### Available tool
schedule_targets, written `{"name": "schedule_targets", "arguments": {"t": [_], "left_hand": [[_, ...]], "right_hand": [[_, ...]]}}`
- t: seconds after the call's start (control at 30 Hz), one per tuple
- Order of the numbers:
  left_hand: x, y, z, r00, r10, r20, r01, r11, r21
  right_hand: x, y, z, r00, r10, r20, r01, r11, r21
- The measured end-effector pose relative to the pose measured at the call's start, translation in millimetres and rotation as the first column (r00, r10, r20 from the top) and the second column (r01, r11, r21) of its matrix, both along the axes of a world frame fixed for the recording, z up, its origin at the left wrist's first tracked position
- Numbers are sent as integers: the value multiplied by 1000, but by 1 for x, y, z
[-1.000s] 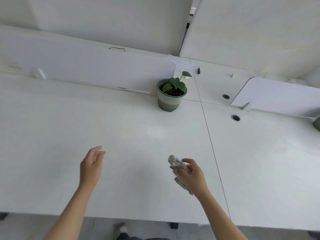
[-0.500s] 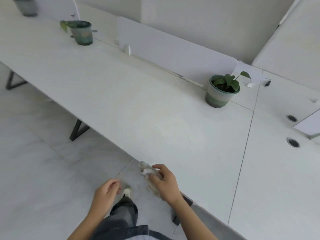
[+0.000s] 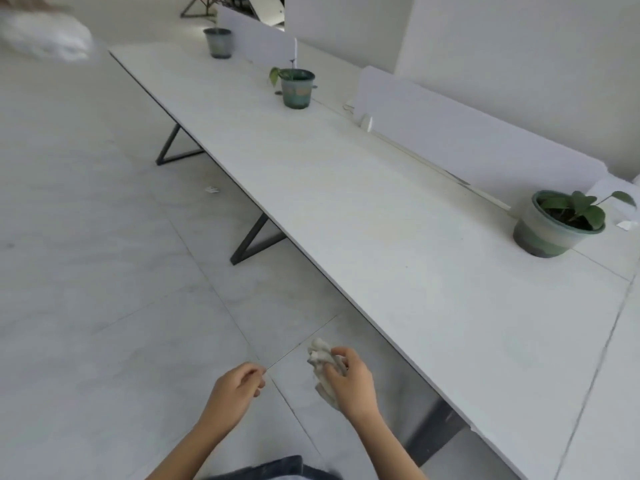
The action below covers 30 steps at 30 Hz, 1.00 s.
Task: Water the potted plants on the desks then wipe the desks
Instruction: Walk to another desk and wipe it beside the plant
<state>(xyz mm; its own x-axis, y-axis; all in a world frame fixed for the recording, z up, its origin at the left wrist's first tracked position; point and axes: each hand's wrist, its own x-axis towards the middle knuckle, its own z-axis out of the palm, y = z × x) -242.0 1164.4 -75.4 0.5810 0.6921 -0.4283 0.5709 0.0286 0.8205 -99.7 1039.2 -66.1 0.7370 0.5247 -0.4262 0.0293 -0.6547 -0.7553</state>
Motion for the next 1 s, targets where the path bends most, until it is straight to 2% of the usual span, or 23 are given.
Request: {"name": "schedule_targets", "arguments": {"t": [0.1,0.17,0.37,0.47,0.63,0.73,1.0], "left_hand": [[-54,36,-1,998,64,-21,-64,998,15],[-97,67,-2,985,171,-38,-170,985,24],[-191,150,-9,870,493,-9,-492,870,31],[-204,166,-16,866,499,-37,-499,867,-1],[-185,196,-30,918,378,-120,-388,918,-78],[-161,240,-30,924,363,-117,-370,928,-42],[-97,375,-1,888,459,-20,-456,886,82]], "right_hand": [[-43,48,-5,998,69,-5,-68,998,3],[-78,83,-7,990,143,-5,-143,990,3],[-156,165,-8,970,241,-17,-242,970,-31],[-168,187,-7,971,237,-37,-239,970,-55],[-155,232,-8,971,236,-20,-237,966,-98],[-131,273,-12,970,243,1,-242,967,-85],[-39,439,6,967,242,79,-246,968,40]]}}
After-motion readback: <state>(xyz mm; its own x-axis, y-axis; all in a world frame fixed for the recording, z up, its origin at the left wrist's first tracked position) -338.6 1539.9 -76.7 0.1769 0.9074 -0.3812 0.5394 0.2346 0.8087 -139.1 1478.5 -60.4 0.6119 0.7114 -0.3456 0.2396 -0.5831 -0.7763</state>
